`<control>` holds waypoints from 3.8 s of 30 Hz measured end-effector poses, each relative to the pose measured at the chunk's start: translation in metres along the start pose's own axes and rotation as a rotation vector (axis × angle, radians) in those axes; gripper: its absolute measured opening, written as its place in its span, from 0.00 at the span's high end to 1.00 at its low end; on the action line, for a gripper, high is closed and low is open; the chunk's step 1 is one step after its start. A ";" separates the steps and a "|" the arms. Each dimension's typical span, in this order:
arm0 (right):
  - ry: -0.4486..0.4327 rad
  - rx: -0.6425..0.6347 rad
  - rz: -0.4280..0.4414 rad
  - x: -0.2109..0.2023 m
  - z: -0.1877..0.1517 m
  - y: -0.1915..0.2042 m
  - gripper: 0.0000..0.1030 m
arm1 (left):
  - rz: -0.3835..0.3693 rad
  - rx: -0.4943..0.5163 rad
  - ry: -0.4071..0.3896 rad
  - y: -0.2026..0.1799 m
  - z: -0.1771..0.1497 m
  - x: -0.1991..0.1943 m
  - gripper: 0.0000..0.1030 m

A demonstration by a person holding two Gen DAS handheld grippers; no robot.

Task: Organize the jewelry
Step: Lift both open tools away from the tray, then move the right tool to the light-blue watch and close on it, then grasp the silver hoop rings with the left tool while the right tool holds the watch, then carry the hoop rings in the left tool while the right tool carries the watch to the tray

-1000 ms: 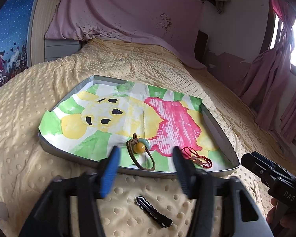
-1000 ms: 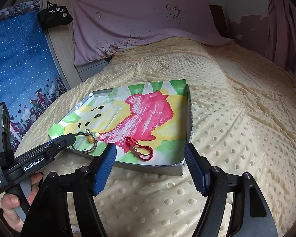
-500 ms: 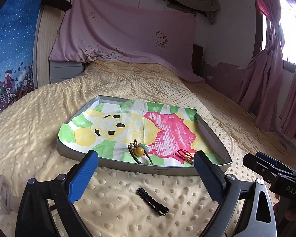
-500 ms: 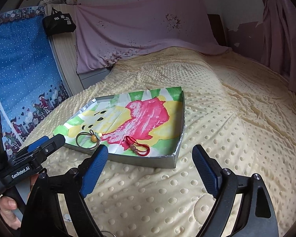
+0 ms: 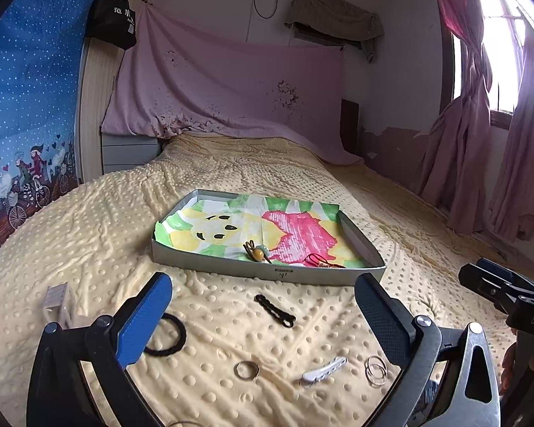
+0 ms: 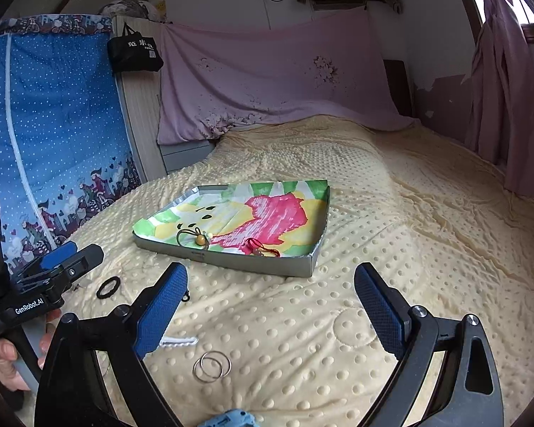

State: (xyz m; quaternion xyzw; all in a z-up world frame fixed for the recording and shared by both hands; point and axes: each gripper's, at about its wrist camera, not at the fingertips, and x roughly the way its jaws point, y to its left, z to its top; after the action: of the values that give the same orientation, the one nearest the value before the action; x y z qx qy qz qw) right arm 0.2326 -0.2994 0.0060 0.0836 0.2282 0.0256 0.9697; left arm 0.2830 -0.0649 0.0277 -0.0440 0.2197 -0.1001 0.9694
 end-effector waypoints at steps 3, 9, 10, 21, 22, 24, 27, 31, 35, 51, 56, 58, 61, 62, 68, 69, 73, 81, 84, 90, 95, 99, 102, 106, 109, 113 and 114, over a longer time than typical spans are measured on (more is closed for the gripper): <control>0.000 0.004 0.005 -0.017 -0.010 -0.002 0.10 | -0.004 -0.002 0.002 0.005 -0.011 -0.018 0.00; 0.008 -0.002 0.001 -0.042 -0.032 0.005 0.10 | 0.008 -0.020 0.020 0.014 -0.033 -0.048 0.00; 0.007 -0.001 -0.001 -0.046 -0.036 0.006 0.10 | 0.016 -0.023 0.020 0.016 -0.037 -0.052 0.00; 0.040 0.010 0.008 -0.063 -0.071 0.027 0.10 | 0.072 -0.033 0.056 0.029 -0.074 -0.087 0.00; 0.048 0.009 0.010 -0.062 -0.075 0.028 0.10 | 0.076 -0.030 0.061 0.031 -0.078 -0.088 0.00; 0.062 -0.002 0.009 -0.059 -0.082 0.031 0.10 | 0.081 -0.029 0.079 0.035 -0.084 -0.089 0.00; 0.070 -0.016 0.005 -0.057 -0.090 0.035 0.10 | 0.088 -0.028 0.098 0.039 -0.094 -0.088 0.00; 0.059 -0.026 0.003 -0.057 -0.096 0.038 0.10 | 0.088 -0.031 0.095 0.041 -0.099 -0.088 0.00; 0.020 -0.044 -0.011 -0.063 -0.097 0.043 0.10 | 0.090 -0.004 0.071 0.036 -0.104 -0.089 0.00; 0.046 -0.040 0.015 -0.046 -0.110 0.044 0.21 | -0.035 -0.010 0.139 0.027 -0.114 -0.070 0.27; 0.075 -0.030 0.019 -0.036 -0.114 0.043 0.23 | -0.043 -0.089 0.205 0.035 -0.117 -0.053 0.39; 0.086 -0.025 0.018 -0.032 -0.114 0.043 0.25 | -0.035 -0.125 0.235 0.040 -0.117 -0.044 0.43; 0.118 -0.019 0.019 -0.022 -0.115 0.044 0.29 | -0.016 -0.165 0.281 0.046 -0.120 -0.031 0.54; 0.131 -0.016 0.019 -0.018 -0.115 0.044 0.30 | -0.015 -0.174 0.287 0.047 -0.120 -0.028 0.56; 0.162 0.002 0.030 -0.006 -0.117 0.044 0.35 | -0.011 -0.170 0.309 0.044 -0.119 -0.017 0.75; 0.163 0.003 0.028 -0.006 -0.117 0.044 0.37 | -0.014 -0.169 0.313 0.044 -0.119 -0.016 0.78; 0.173 0.008 0.010 -0.004 -0.118 0.044 0.45 | -0.039 -0.186 0.320 0.047 -0.119 -0.011 0.94; 0.195 0.016 -0.007 0.000 -0.119 0.042 0.67 | -0.087 -0.163 0.286 0.041 -0.117 -0.017 0.95; 0.200 0.014 0.008 -0.002 -0.120 0.043 0.73 | -0.111 -0.139 0.264 0.036 -0.114 -0.024 0.95; 0.180 0.010 0.047 -0.007 -0.120 0.046 0.78 | -0.157 -0.076 0.232 0.020 -0.108 -0.034 0.95; 0.124 -0.029 0.079 -0.020 -0.115 0.056 0.79 | -0.184 -0.059 0.227 0.013 -0.102 -0.039 0.95; 0.084 -0.056 0.102 -0.026 -0.101 0.061 0.80 | -0.189 -0.044 0.210 0.008 -0.088 -0.041 0.95; 0.066 -0.097 0.114 -0.021 -0.086 0.066 0.80 | -0.189 -0.044 0.197 0.007 -0.071 -0.036 0.95; 0.020 -0.115 0.131 -0.006 -0.057 0.068 0.80 | -0.183 -0.050 0.160 0.009 -0.041 -0.023 0.95; -0.012 -0.123 0.140 0.012 -0.032 0.071 0.80 | -0.184 -0.066 0.129 0.012 -0.016 -0.004 0.95; -0.035 -0.120 0.148 0.046 0.000 0.072 0.80 | -0.190 -0.083 0.114 0.017 0.012 0.032 0.95; -0.037 -0.121 0.149 0.054 0.006 0.072 0.80 | -0.190 -0.091 0.115 0.019 0.017 0.042 0.95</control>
State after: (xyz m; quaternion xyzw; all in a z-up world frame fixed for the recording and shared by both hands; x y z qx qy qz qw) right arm 0.2832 -0.2245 0.0001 0.0423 0.2012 0.1098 0.9724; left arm 0.3311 -0.0542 0.0230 -0.1030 0.2740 -0.1840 0.9383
